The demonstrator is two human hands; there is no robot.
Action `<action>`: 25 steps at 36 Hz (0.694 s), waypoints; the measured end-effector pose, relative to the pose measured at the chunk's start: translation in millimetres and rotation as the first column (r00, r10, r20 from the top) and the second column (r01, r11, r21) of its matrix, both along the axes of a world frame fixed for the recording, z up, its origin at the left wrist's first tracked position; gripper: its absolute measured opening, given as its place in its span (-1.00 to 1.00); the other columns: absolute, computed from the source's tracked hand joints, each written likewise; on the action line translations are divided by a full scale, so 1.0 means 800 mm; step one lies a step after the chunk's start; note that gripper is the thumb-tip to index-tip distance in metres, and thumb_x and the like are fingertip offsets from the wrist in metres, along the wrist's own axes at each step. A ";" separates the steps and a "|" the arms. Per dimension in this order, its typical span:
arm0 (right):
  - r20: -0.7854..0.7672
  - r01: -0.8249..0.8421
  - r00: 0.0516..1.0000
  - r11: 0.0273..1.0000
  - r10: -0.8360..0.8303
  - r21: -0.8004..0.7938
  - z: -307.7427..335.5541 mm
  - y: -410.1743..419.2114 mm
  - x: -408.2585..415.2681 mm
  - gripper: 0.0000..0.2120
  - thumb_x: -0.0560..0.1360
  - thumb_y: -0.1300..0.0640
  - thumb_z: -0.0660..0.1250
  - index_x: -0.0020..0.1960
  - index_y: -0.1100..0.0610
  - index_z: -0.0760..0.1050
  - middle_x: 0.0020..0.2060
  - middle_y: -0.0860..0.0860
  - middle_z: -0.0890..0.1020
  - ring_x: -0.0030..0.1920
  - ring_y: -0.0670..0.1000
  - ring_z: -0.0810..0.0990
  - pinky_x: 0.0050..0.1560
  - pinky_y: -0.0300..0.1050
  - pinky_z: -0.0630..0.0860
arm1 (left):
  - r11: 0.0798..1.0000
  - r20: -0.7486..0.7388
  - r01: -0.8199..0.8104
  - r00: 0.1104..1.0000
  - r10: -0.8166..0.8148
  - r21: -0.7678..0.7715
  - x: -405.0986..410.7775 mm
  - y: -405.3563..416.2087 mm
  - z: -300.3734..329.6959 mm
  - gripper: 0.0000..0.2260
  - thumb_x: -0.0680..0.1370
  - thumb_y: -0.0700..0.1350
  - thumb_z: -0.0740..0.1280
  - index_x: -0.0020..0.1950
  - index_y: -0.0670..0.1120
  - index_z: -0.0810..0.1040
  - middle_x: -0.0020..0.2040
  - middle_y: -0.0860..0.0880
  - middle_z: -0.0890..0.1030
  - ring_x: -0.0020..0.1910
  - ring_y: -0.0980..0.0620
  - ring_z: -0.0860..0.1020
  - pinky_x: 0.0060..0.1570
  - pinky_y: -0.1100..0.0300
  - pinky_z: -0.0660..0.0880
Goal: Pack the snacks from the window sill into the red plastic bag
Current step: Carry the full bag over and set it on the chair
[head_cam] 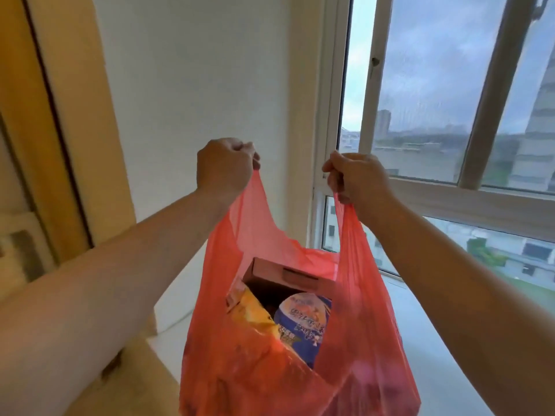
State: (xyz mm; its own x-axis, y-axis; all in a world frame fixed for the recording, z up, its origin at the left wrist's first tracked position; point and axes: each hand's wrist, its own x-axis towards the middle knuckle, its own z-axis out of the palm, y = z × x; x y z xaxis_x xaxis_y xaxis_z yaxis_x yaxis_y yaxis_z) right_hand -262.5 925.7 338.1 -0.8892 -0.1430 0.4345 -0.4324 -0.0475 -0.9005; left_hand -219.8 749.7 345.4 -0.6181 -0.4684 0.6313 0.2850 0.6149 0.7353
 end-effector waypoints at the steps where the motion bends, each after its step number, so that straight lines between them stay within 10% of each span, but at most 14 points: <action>1: -0.006 -0.027 1.000 1.000 0.027 0.003 0.003 -0.007 0.003 -0.61 0.61 0.16 0.16 -0.38 0.16 0.45 -0.71 -0.06 0.41 -0.67 -0.11 0.27 -0.61 -0.34 0.15 | 1.000 -0.014 -0.018 1.000 0.018 0.003 0.007 -0.003 0.003 -0.72 0.59 -0.11 0.21 -0.25 -0.07 0.61 -0.36 0.12 0.58 -0.41 0.25 0.47 -0.42 0.40 0.35; 25: 0.222 -0.600 0.789 0.795 0.572 0.084 -0.037 -0.263 0.175 -0.68 0.61 0.19 0.14 -0.27 0.21 0.49 -0.64 -0.02 0.42 -0.68 -0.13 0.24 -0.60 -0.27 0.14 | 0.922 0.206 -0.386 0.904 0.374 0.020 0.258 -0.200 -0.051 -0.67 0.64 -0.18 0.08 -0.16 -0.15 0.59 -0.33 0.07 0.52 -0.35 0.20 0.44 -0.38 0.39 0.32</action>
